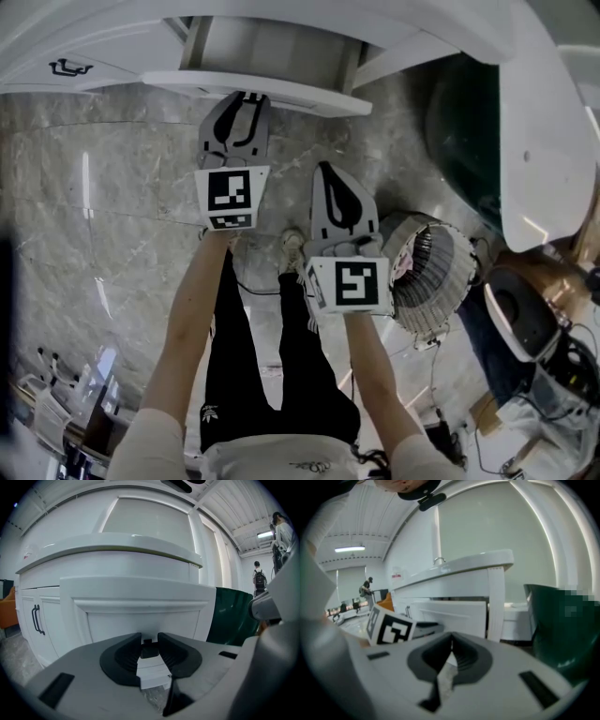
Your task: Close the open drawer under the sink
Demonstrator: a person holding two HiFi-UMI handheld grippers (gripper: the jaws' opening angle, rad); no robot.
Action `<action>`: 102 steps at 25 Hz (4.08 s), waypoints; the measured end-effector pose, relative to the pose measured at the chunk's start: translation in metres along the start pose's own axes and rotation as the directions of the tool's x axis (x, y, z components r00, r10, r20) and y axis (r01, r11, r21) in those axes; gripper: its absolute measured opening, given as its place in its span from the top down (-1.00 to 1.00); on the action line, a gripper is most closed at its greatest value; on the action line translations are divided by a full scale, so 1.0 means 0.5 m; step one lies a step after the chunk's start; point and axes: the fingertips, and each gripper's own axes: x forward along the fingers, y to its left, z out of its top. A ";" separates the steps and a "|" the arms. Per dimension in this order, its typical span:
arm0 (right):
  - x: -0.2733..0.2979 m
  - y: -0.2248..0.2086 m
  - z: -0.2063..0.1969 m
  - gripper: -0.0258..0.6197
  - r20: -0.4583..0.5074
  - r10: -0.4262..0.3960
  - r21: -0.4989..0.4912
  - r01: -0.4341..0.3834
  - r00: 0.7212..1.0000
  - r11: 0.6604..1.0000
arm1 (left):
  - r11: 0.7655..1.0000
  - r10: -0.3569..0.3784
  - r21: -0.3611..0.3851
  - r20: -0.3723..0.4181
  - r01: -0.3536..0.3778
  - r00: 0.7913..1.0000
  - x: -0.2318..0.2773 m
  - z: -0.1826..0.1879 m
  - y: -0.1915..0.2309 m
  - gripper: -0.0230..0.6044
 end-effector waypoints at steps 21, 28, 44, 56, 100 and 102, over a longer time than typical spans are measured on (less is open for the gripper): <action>0.057 0.039 0.022 0.83 -0.001 0.042 -0.012 -0.042 0.999 0.999 | 1.000 -0.021 0.002 0.000 0.021 1.000 0.063 0.017 0.023 0.50; 0.063 0.041 0.015 0.83 -0.017 0.049 0.000 -0.049 0.999 0.999 | 1.000 -0.006 0.004 -0.006 0.006 1.000 0.091 0.025 0.027 0.50; 0.087 0.023 0.022 0.83 -0.024 0.034 0.010 -0.033 0.999 0.999 | 1.000 0.000 0.008 -0.018 0.000 1.000 0.144 0.044 0.038 0.50; 0.093 0.027 0.026 0.83 -0.024 0.009 0.004 -0.009 1.000 1.000 | 1.000 -0.003 0.013 -0.015 0.003 1.000 0.147 0.045 0.033 0.50; -0.300 0.185 0.679 0.83 0.342 -0.035 -0.042 0.052 0.939 0.998 | 0.990 -0.130 0.002 0.385 0.140 0.914 -0.469 0.837 -0.077 0.86; -0.343 0.199 0.688 0.83 0.349 -0.021 -0.050 0.041 0.937 0.998 | 0.989 -0.139 0.018 0.387 0.143 0.911 -0.522 0.851 -0.100 0.86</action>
